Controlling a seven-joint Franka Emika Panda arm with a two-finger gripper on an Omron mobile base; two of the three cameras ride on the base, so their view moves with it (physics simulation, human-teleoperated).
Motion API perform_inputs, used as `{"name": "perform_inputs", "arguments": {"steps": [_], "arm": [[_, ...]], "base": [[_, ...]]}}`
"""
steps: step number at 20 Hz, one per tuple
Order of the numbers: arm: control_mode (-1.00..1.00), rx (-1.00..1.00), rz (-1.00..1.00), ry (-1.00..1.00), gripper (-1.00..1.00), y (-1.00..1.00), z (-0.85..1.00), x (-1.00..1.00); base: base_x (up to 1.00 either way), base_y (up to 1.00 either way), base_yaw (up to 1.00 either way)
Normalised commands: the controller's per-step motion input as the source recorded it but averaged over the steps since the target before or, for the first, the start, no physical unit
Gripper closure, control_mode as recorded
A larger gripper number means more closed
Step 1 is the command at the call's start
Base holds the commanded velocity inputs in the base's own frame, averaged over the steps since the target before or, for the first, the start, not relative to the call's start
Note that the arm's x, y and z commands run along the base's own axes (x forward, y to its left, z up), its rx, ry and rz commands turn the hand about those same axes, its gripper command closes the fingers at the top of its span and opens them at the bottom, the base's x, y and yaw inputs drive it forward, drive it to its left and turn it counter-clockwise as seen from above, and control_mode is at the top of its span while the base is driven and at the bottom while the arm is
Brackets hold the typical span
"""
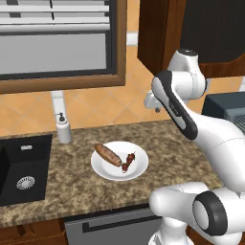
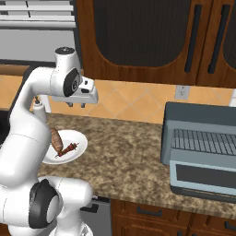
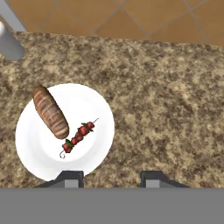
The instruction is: Pick up the kebab skewer and baguette bread, and place them inside the toaster oven. Close the toaster oven door and start by setting the timer.
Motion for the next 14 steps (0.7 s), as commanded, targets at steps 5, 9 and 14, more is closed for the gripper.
{"name": "perform_inputs", "arguments": {"steps": [5,9,14], "arm": [[1.00,0.00,0.00,0.00,-1.00,0.00,0.00,0.00],[1.00,0.00,0.00,0.00,-1.00,0.00,0.00,0.00],[1.00,0.00,0.00,0.00,-1.00,0.00,0.00,0.00]], "base": [[0.00,0.00,0.00],[0.00,0.00,0.00],[-0.01,-0.28,-0.01]]}}
